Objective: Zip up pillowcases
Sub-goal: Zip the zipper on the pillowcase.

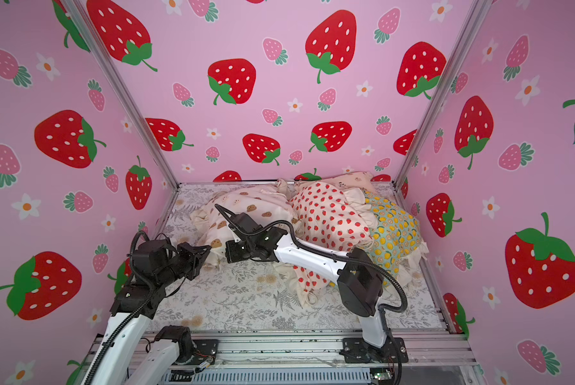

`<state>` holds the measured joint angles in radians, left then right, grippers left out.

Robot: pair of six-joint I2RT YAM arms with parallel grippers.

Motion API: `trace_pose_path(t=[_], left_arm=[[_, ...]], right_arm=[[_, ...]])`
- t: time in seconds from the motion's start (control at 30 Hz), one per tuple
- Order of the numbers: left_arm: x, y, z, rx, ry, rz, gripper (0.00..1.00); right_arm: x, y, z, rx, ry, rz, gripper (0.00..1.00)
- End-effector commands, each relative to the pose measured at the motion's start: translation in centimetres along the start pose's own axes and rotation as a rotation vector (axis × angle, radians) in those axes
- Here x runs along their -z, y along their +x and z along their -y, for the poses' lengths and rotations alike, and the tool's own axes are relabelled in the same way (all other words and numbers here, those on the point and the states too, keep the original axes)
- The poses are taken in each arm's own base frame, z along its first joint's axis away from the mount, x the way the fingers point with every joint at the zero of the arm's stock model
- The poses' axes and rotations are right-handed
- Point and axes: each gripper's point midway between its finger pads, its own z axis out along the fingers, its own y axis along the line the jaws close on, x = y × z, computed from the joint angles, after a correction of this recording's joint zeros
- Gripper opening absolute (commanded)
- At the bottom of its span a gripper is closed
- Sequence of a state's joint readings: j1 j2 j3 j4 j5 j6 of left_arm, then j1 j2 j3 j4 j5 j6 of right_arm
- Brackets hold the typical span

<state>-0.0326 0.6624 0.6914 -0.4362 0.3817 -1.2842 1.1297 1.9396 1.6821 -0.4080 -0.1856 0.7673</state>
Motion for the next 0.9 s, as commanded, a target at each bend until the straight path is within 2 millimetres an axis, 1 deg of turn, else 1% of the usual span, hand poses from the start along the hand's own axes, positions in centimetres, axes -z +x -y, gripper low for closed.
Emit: trace_pose_path(t=[0.0,0.1,0.17,0.2,0.37,0.47,0.5,0.57,0.67,0.77,0.87], left_arm=[[1.3,-0.4,2.8,-0.029,0.077,0.027,0.00],[1.0,-0.2,2.5,-0.012,0.079,0.011,0.00],[0.9,-0.1,2.4,-0.002,0.083,0.005,0.00],[0.9,-0.1,2.4,0.003,0.085,0.004,0.00],[1.0,0.0,2.5,0.004,0.093,0.003,0.00],[0.9,0.0,2.6,0.010,0.096,-0.001,0.00],[0.8,-0.1,2.7,0.008,0.099,0.000,0.00],[0.8,0.0,2.7,0.007,0.099,-0.001,0.00],[0.9,0.0,2.6,0.006,0.098,0.001,0.00],[0.9,-0.1,2.6,0.009,0.099,0.004,0.00],[0.9,-0.1,2.6,0.008,0.096,0.002,0.00]], right_arm=[[2.4,-0.7,0.8,0.032,0.078,0.029,0.08],[3.1,-1.3,-0.5,0.051,0.022,0.051,0.09],[3.6,-1.3,-1.2,0.052,-0.012,0.057,0.12],[3.8,-1.2,-1.4,0.047,-0.030,0.050,0.16],[4.4,-0.9,-1.4,-0.009,-0.093,0.057,0.18],[4.3,-0.5,-0.8,-0.032,-0.088,0.034,0.20],[4.2,-0.5,-0.6,-0.042,-0.088,0.035,0.23],[4.3,-0.7,-0.6,-0.054,-0.098,0.046,0.25],[4.7,-1.2,-1.0,-0.060,-0.118,0.068,0.38],[4.2,-1.3,-0.8,-0.071,-0.127,0.062,0.38],[3.8,-1.3,-1.9,-0.062,-0.185,0.055,0.35]])
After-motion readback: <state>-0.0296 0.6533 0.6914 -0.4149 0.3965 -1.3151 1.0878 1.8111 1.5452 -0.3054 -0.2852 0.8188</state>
